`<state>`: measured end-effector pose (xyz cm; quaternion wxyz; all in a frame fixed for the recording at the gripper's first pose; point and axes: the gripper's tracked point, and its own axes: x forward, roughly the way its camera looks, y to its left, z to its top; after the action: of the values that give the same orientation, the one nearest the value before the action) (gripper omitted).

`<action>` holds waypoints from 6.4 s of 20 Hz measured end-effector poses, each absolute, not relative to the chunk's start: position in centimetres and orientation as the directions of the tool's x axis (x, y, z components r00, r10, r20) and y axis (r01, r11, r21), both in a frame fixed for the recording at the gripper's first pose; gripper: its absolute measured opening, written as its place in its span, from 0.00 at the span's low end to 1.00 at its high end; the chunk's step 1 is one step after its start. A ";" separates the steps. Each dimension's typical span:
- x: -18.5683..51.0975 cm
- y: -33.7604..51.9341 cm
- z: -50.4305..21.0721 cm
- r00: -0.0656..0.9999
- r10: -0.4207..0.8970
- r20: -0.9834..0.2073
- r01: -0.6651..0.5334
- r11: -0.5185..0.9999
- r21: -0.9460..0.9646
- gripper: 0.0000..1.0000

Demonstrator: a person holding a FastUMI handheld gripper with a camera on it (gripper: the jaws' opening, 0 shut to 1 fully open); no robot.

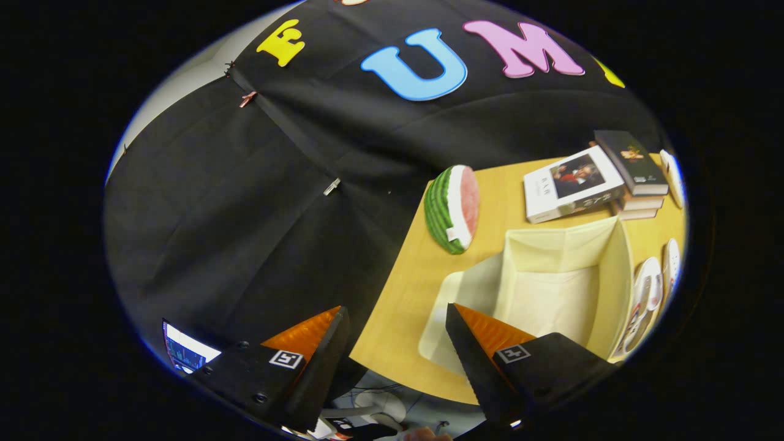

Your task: Open the storage box then place both shoes into the box .Put the left shoe in first, then the right shoe, with the right side of both shoes facing outward in a uniform manner.

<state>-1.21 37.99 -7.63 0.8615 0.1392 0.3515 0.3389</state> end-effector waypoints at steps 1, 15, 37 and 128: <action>-0.6 35.9 -6.8 0.556 0.661 -0.504 -0.485 0.750 0.449 0.98; 2.3 3.1 -17.1 0.700 0.168 -0.694 -0.208 0.978 0.027 0.98; 10.7 0.5 -34.1 0.508 0.151 -0.848 -0.223 0.974 0.040 0.87; 4.3 -15.6 -25.0 0.581 -0.030 -0.813 -0.085 0.992 -0.097 0.98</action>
<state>4.32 -15.62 -24.99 0.8869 -0.0630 0.4573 0.0157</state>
